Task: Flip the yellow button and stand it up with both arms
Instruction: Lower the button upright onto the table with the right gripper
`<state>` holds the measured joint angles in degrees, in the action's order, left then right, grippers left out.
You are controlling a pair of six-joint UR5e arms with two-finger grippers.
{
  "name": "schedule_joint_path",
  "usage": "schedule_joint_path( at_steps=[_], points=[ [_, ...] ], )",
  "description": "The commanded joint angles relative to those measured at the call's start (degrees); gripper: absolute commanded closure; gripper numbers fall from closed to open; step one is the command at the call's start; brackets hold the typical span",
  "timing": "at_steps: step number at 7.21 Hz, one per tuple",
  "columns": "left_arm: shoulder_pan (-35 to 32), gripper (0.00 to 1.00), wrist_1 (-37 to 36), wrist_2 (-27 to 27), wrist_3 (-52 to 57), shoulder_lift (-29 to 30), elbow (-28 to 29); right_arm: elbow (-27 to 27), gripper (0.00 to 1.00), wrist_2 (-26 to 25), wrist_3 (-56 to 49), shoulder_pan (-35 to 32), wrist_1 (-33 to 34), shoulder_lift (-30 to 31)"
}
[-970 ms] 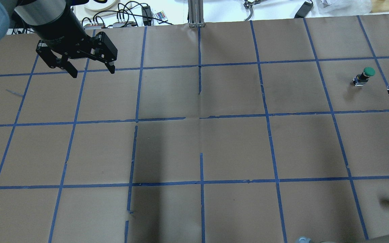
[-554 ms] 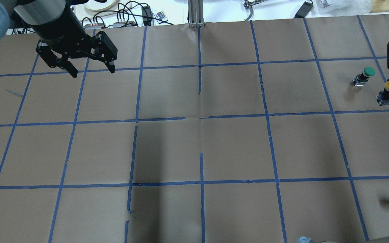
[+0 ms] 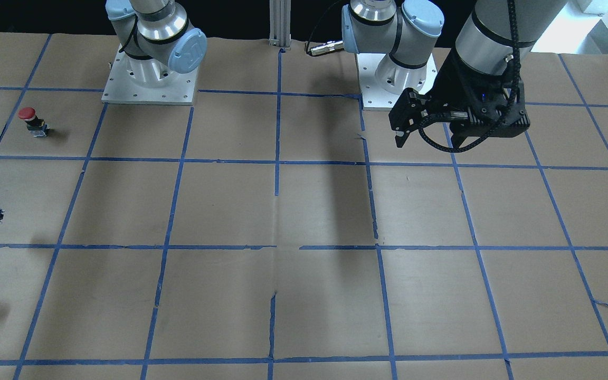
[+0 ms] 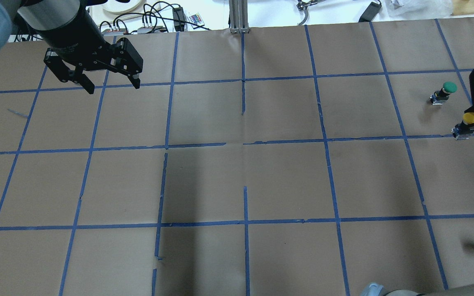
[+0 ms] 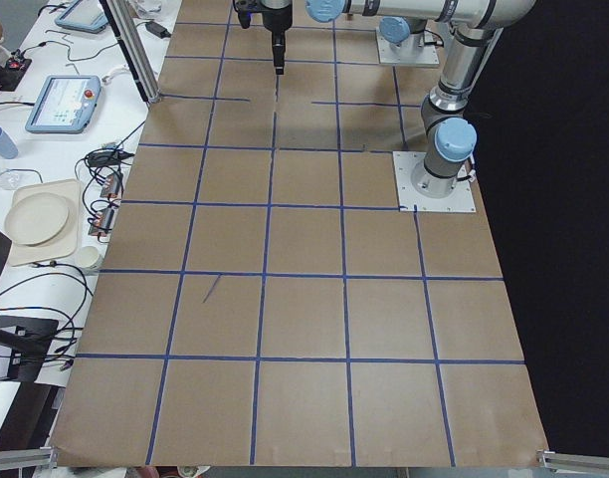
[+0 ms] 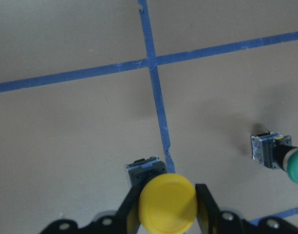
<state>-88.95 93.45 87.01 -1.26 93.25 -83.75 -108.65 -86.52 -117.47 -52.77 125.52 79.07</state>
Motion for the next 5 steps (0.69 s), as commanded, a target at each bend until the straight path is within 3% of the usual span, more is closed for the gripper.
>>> schedule_joint_path(
  at_steps=[1, 5],
  points=[
    [0.0, 0.00, 0.0, 0.0, 0.0, 0.1, 0.0, -3.4, 0.99, 0.8, -1.4, 1.2, 2.2, -0.1],
    [0.0, 0.00, -0.1, 0.0, 0.0, -0.2, 0.0, -4.6, 0.97, 0.9, -4.0, 3.3, 5.3, -1.7]
  ],
)
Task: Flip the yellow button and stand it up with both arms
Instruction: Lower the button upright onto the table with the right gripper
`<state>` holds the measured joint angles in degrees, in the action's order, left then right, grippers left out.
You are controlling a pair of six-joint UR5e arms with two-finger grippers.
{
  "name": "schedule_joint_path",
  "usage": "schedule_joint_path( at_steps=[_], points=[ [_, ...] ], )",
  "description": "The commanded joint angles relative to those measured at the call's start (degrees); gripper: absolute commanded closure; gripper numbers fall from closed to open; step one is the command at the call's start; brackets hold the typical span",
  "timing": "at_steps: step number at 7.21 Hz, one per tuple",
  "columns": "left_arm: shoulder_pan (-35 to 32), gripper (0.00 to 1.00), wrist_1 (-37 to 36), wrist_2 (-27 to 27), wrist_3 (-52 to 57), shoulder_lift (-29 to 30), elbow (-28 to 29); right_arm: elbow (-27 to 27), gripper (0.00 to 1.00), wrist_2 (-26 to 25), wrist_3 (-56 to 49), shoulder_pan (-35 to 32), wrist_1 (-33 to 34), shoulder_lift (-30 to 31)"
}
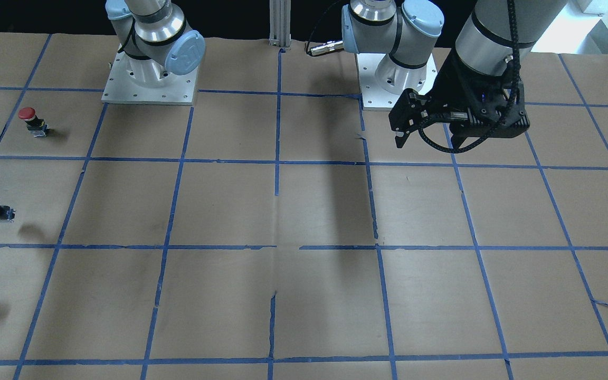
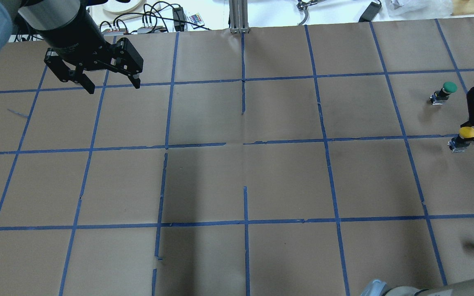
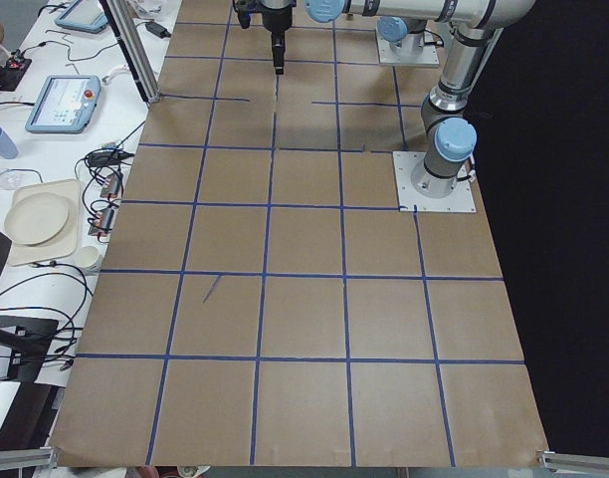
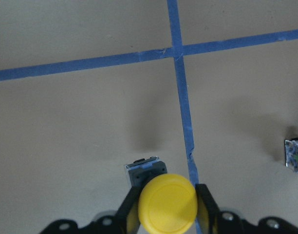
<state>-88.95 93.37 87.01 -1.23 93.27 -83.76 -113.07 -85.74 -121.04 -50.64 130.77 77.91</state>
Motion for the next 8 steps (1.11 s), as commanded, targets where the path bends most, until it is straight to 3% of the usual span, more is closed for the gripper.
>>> schedule_joint_path(
  at_steps=[1, 5, 6, 8],
  points=[
    [-0.1, 0.00, 0.0, 0.0, -0.1, -0.1, -0.2, -0.1, 0.96, 1.1, -0.8, 2.4, 0.2, -0.7],
    [0.0, 0.00, -0.4, 0.0, 0.0, 0.0, -0.2, -0.8, 0.91, 1.3, -2.4, 2.6, 0.3, -1.8],
    [0.0, 0.00, -0.4, 0.0, 0.0, 0.1, 0.0, -0.8, 0.85, 1.3, -2.4, 2.6, 0.2, -1.8],
    [0.0, 0.00, -0.6, -0.1, 0.0, 0.1, -0.1, -1.1, 0.63, 1.3, -2.4, 2.6, 0.2, -1.8]
  ],
)
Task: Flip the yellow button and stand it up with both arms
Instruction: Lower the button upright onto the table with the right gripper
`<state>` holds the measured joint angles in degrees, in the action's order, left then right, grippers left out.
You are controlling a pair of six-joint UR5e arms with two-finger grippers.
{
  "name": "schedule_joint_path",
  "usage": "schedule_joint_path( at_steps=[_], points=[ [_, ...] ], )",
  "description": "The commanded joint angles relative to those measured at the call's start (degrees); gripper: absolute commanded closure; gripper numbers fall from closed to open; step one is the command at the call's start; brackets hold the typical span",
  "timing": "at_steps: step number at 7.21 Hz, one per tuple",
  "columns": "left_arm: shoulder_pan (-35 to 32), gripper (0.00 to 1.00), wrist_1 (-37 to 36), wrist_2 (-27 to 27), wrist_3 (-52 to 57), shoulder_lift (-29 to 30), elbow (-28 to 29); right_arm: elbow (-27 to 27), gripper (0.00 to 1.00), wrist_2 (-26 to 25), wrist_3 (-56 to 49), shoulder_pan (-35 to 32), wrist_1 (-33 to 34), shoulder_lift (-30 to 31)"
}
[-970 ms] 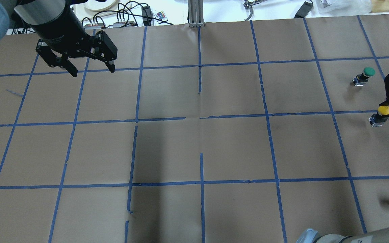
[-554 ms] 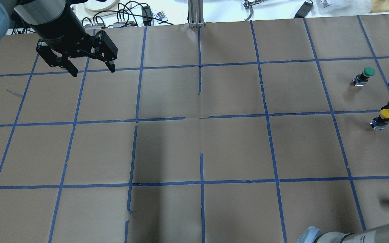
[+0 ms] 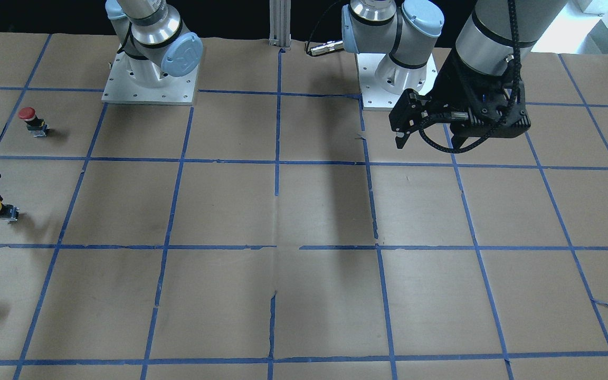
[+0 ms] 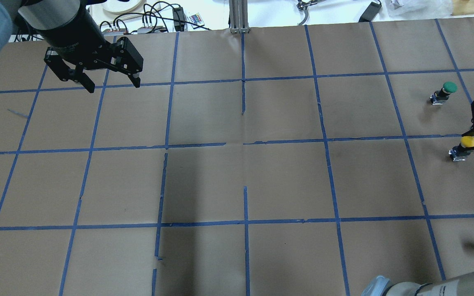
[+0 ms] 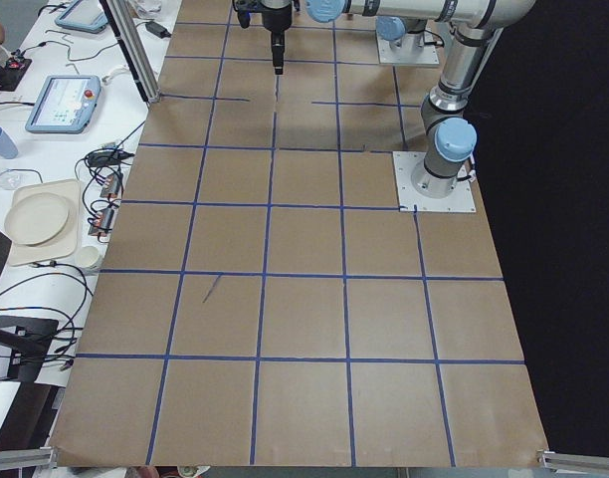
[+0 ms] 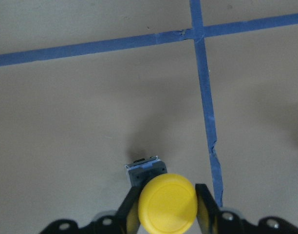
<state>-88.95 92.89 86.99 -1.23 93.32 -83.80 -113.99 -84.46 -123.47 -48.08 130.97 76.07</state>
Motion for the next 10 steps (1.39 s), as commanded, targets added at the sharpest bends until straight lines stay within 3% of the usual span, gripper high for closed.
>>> schedule_joint_path(
  at_steps=[1, 3, 4, 6, 7, 8, 10],
  points=[
    [-0.1, 0.00, -0.2, -0.1, 0.0, -0.2, 0.1, -0.3, 0.56, 0.0, 0.2, 0.0, -0.3, 0.0],
    [-0.2, 0.00, -0.3, 0.0, -0.1, 0.2, -0.4, -0.3, 0.44, -0.1, 0.2, 0.0, -0.4, 0.1],
    [-0.1, 0.00, -0.3, -0.1, 0.0, 0.2, -0.1, -0.3, 0.33, -0.1, 0.2, 0.0, -0.5, 0.2],
    [-0.2, 0.00, -0.4, -0.1, -0.1, 0.3, -0.4, -0.3, 0.28, -0.2, 0.4, 0.0, -0.7, 0.2],
    [-0.2, 0.00, -0.5, -0.1, -0.1, 0.3, -0.4, -0.3, 0.10, -0.2, 0.7, 0.0, -1.0, 0.3],
    [-0.2, 0.00, -0.5, -0.1, -0.1, 0.3, -0.4, -0.3, 0.01, 0.3, 0.9, 0.0, -1.1, 0.4],
    [-0.2, 0.00, -0.6, -0.1, -0.1, 0.3, -0.1, 0.1, 0.01, 0.5, 3.8, -0.2, -1.3, 0.8]
  ],
)
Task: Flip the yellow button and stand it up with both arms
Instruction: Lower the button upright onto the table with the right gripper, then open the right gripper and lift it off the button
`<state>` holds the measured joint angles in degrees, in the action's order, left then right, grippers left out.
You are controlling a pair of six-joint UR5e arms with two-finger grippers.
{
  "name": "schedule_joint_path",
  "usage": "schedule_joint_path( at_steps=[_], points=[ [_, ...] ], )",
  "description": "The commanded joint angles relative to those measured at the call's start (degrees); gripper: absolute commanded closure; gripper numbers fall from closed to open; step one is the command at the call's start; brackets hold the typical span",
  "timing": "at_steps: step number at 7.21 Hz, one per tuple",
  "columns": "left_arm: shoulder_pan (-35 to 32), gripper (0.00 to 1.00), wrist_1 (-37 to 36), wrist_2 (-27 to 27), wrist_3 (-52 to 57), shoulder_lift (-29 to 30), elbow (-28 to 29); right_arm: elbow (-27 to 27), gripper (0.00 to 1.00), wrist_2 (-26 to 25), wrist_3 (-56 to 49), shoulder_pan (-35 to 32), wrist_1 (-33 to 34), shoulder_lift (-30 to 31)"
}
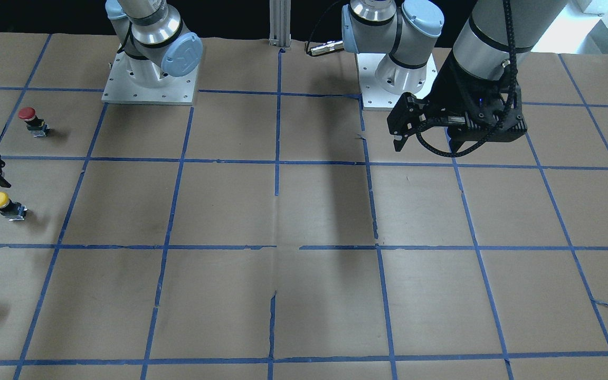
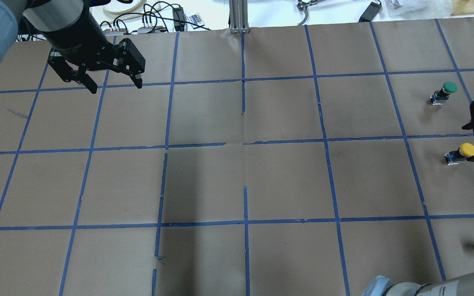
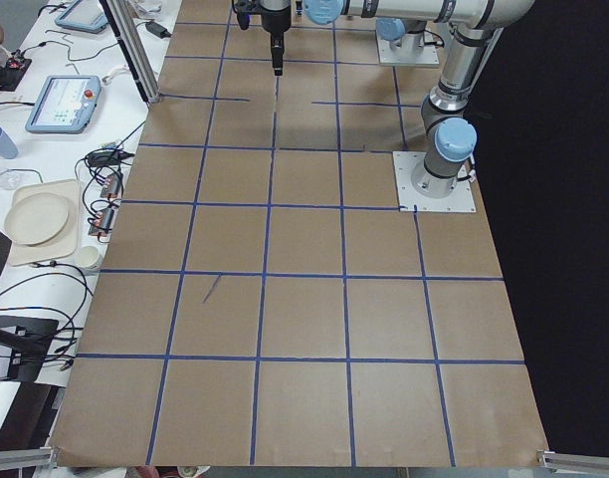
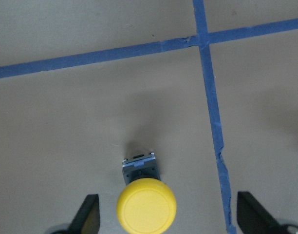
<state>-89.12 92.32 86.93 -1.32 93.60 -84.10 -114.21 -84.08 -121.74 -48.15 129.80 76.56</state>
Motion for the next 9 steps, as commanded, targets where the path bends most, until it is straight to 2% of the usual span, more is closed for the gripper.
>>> schedule_joint_path(
  at_steps=[1, 3, 4, 5, 7, 9],
  points=[
    [0.0, 0.00, -0.1, 0.0, 0.0, 0.0, 0.2, 0.6, 0.01, 0.0, 7.8, -0.4, -0.2, 0.4],
    [0.0, 0.00, -0.1, 0.0, 0.0, 0.0, -0.2, 1.2, 0.02, -0.6, 12.6, -0.6, -0.6, 1.0],
    [0.0, 0.00, -0.1, 0.0, 0.1, 0.0, -0.1, 1.8, 0.02, -0.7, 14.3, -0.6, -3.6, 2.0],
    [0.0, 0.00, -0.1, 0.0, 0.1, 0.0, -0.1, 3.9, 0.02, -0.7, 21.6, -0.7, -7.5, 4.4],
    [0.0, 0.00, -0.1, 0.0, 0.1, 0.0, -0.1, 8.2, 0.01, -0.7, 42.8, -1.9, -16.3, 6.9],
    [0.0, 0.00, -0.1, 0.0, 0.1, 0.0, -0.1, 9.7, 0.00, -1.0, 73.1, -4.6, -19.4, 7.0]
  ],
)
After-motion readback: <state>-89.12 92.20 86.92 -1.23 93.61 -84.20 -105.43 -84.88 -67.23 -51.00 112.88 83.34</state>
